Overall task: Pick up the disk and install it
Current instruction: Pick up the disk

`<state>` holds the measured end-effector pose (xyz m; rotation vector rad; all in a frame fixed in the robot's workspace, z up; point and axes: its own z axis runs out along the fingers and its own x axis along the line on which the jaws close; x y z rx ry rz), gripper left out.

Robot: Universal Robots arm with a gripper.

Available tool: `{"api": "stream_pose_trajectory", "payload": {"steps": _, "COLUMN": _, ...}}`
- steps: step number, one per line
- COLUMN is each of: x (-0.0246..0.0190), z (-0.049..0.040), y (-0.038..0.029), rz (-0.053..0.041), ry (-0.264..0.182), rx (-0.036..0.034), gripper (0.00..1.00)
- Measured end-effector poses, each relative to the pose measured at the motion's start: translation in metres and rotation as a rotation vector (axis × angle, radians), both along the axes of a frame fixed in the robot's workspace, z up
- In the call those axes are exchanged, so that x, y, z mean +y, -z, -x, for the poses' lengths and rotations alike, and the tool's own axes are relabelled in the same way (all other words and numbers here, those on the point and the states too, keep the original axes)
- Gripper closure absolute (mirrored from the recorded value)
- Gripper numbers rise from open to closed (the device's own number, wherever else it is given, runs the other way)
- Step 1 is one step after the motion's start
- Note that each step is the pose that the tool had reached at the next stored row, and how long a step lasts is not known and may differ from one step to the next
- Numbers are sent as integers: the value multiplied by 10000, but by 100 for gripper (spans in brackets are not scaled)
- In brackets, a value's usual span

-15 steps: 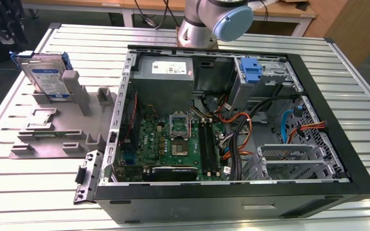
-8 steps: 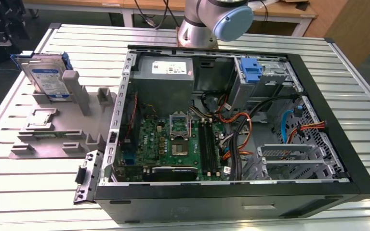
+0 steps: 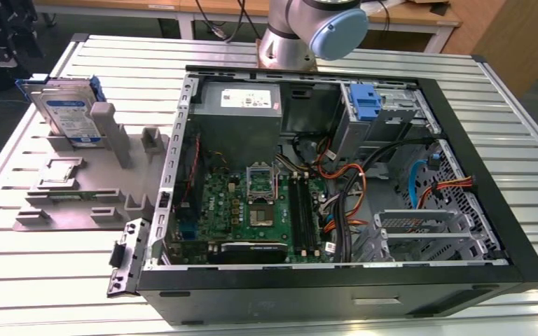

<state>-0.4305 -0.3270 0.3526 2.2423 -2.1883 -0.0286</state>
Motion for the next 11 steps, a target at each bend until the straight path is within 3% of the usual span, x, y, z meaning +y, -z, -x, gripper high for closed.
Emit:
{"api": "stream_pose_trajectory", "payload": {"steps": 5, "x": 0, "z": 0, "y": 1, "rz": 0, "ry": 0, "rx": 0, "gripper": 41}}
{"api": "stream_pose_trajectory", "payload": {"steps": 8, "x": 0, "z": 0, "y": 1, "rz": 0, "ry": 0, "rx": 0, "gripper": 34}}
{"api": "stream_pose_trajectory", "payload": {"steps": 9, "x": 0, "z": 0, "y": 1, "rz": 0, "ry": 0, "rx": 0, "gripper": 28}}
{"api": "stream_pose_trajectory", "payload": {"steps": 11, "x": 0, "z": 0, "y": 2, "rz": 0, "ry": 0, "rx": 0, "gripper": 28}}
